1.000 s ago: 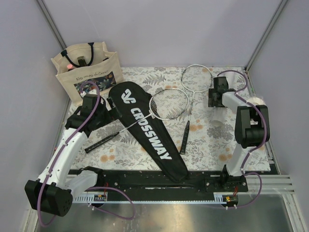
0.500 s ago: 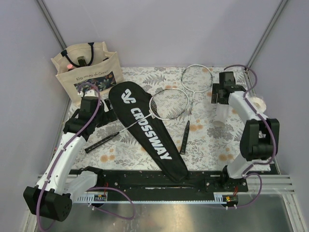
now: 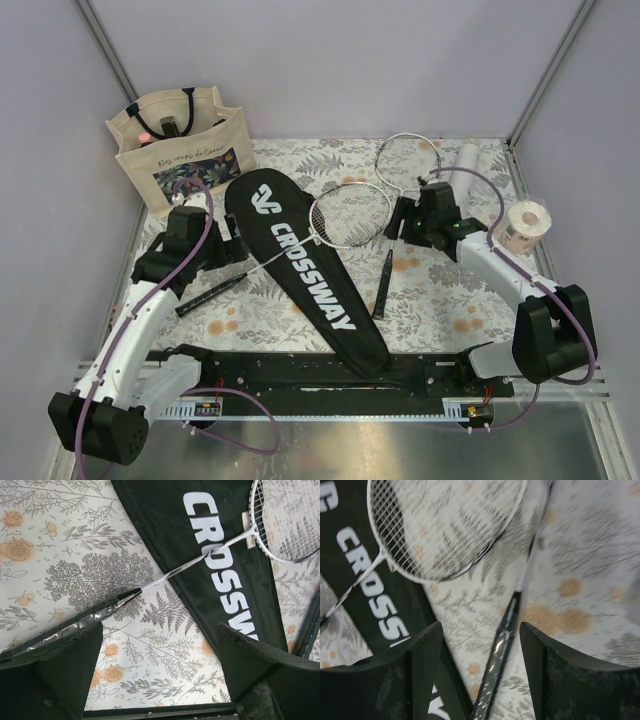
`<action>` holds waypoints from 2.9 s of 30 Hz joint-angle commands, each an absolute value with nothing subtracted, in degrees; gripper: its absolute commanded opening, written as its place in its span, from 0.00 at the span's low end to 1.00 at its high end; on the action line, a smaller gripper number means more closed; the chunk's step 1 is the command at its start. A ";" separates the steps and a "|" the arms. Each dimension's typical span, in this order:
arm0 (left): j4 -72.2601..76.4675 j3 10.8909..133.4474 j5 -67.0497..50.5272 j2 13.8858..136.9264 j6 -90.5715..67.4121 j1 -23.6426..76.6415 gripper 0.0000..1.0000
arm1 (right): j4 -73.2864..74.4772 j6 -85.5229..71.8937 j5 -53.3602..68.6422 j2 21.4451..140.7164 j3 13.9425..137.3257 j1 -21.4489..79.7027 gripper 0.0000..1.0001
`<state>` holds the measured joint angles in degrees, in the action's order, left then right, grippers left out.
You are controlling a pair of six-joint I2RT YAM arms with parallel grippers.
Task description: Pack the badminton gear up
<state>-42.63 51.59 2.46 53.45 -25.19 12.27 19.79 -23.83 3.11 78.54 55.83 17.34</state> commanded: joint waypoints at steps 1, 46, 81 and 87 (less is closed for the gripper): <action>-39.20 50.18 -0.36 51.59 -20.58 12.22 0.96 | 6.79 -34.43 13.00 79.10 49.32 22.66 0.70; -46.67 64.07 3.70 99.75 -8.26 21.27 0.45 | -14.06 -40.86 21.97 60.03 33.84 30.06 0.71; -24.00 50.37 -20.48 77.43 -27.86 25.22 0.00 | -41.85 -70.75 11.78 97.64 44.20 41.48 0.66; -19.87 47.99 -20.56 76.38 -30.93 25.84 0.00 | -37.80 -71.28 9.23 102.12 48.24 44.29 0.65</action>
